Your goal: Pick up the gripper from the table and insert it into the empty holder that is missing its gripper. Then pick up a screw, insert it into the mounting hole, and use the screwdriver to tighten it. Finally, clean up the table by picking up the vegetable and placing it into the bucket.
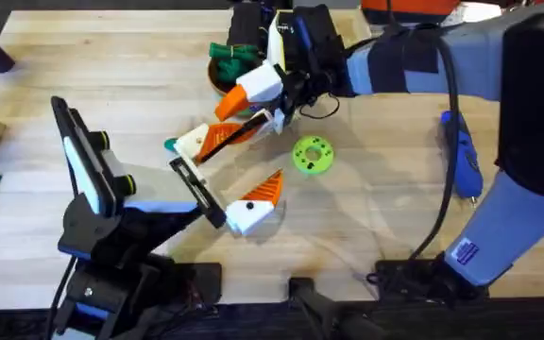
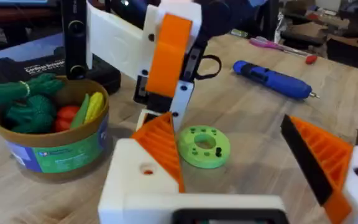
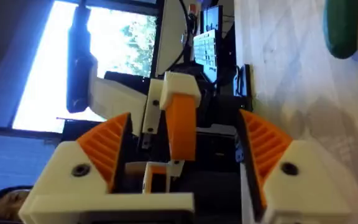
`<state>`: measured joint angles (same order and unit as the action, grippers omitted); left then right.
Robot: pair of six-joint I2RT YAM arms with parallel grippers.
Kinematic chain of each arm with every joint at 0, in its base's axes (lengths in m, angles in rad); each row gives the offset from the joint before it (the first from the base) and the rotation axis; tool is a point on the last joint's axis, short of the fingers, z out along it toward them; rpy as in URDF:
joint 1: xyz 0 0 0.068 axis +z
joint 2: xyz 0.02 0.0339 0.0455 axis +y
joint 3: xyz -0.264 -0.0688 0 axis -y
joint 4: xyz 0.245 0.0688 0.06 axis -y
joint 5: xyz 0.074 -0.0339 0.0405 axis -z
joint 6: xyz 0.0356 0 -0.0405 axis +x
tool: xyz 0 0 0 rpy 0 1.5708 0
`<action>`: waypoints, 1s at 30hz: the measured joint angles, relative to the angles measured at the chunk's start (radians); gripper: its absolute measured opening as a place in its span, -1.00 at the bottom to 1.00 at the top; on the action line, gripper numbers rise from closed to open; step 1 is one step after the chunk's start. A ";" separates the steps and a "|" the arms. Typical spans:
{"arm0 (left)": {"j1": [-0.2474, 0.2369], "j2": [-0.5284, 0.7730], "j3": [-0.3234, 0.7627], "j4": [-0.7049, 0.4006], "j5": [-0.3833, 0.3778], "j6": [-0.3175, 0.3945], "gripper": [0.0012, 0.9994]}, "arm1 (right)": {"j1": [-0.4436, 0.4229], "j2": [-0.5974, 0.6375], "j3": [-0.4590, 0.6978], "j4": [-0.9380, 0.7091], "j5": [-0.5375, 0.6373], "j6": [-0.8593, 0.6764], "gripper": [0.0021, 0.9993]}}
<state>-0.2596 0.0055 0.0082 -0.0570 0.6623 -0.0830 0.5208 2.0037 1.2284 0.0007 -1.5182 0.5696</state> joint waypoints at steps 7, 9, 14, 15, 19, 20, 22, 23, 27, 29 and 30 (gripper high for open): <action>0.000 0.000 0.000 0.000 0.000 0.000 0.97 | 0.000 0.000 0.001 -0.047 -0.003 -0.093 0.37; 0.000 0.000 0.000 0.000 0.000 0.000 0.97 | 0.000 0.000 0.001 -0.048 -0.003 -0.100 0.26; 0.000 0.000 0.000 0.000 0.000 0.000 0.97 | 0.000 0.000 0.001 -0.050 -0.003 -0.107 -0.20; 0.000 0.000 0.000 0.000 0.000 0.000 0.97 | 0.000 0.000 0.001 -0.050 -0.003 -0.107 -0.30; 0.000 0.000 0.000 -0.001 0.000 0.000 0.97 | 0.000 0.000 0.001 -0.050 -0.005 -0.106 -0.83; 0.000 0.000 0.000 -0.001 0.000 0.000 0.97 | 0.000 0.000 0.001 -0.050 -0.005 -0.106 -0.94; 0.000 0.000 0.000 -0.001 0.000 0.000 0.97 | 0.000 0.000 0.001 -0.050 -0.005 -0.106 -0.98; 0.000 0.000 0.000 -0.001 0.000 0.000 0.97 | 0.000 0.000 0.001 -0.050 -0.005 -0.106 -0.97; 0.000 0.000 0.000 -0.001 0.000 0.000 0.97 | 0.000 0.000 0.001 -0.050 -0.005 -0.104 -0.98; 0.000 0.000 0.000 -0.001 0.000 0.000 0.97 | 0.000 0.000 0.001 -0.049 -0.005 -0.103 -0.98; 0.000 0.000 0.000 -0.001 0.000 0.000 0.97 | 0.000 0.000 0.001 -0.049 -0.005 -0.103 -0.98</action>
<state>-0.2596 0.0055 0.0082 -0.0578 0.6621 -0.0834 0.5209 2.0037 1.2297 -0.0486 -1.5230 0.4667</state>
